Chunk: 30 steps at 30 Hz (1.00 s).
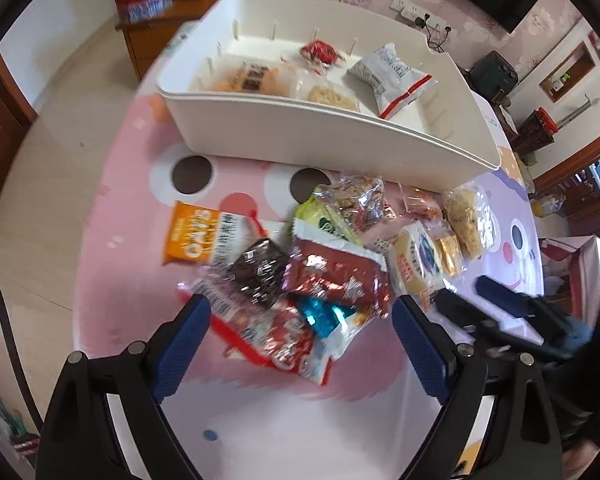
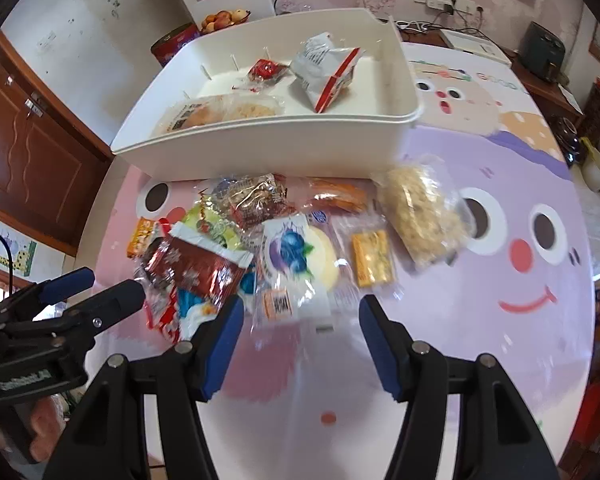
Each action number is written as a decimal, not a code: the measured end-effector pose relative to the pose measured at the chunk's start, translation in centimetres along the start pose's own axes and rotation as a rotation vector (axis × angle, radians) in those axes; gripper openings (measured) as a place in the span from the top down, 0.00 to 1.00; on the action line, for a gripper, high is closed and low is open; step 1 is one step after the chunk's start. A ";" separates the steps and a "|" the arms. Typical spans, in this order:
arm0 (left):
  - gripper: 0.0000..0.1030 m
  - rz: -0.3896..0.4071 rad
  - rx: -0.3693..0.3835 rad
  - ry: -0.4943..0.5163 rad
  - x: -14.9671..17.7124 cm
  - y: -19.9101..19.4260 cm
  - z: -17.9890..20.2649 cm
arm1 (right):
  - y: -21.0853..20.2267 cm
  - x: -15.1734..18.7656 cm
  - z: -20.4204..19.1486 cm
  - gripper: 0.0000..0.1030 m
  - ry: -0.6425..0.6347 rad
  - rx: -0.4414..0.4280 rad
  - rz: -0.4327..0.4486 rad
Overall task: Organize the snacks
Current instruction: 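Grasp the blueberry pack with right gripper while left gripper grasps the brown snowflake pack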
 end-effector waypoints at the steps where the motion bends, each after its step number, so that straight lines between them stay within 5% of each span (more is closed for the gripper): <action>1: 0.11 -0.013 0.005 -0.003 -0.2 0.4 0.2 | 0.5 -0.1 0.0 0.41 -0.005 -0.004 -0.003; 11: 0.13 -0.135 -0.006 -0.009 -1.6 4.5 2.3 | 4.4 -0.4 -0.2 0.45 -0.051 -0.020 0.012; 17: 0.16 -0.115 -0.083 0.088 -1.9 5.6 4.8 | 3.8 0.5 0.2 0.59 -0.017 -0.032 0.057; 22: 0.22 -0.082 -0.222 0.250 -1.0 6.4 6.9 | 2.7 2.4 1.1 0.61 0.089 -0.034 0.068; 27: 0.36 -0.045 -0.326 0.413 0.4 6.8 8.6 | 1.8 4.2 1.6 0.62 0.149 -0.043 0.088; 30: 0.56 -0.019 -0.366 0.510 1.4 7.1 10.0 | 1.3 5.1 2.0 0.62 0.186 -0.052 0.101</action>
Point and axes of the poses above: each gripper's, at about its wrist camera, not at the fingertips, and y roughly the way its jaws point, z to its right, x to its underside, the point moved 1 cm from there along y, roughly the way its jaws point, and after that the axes turned 13 degrees about -y, right-handed, at the moved point
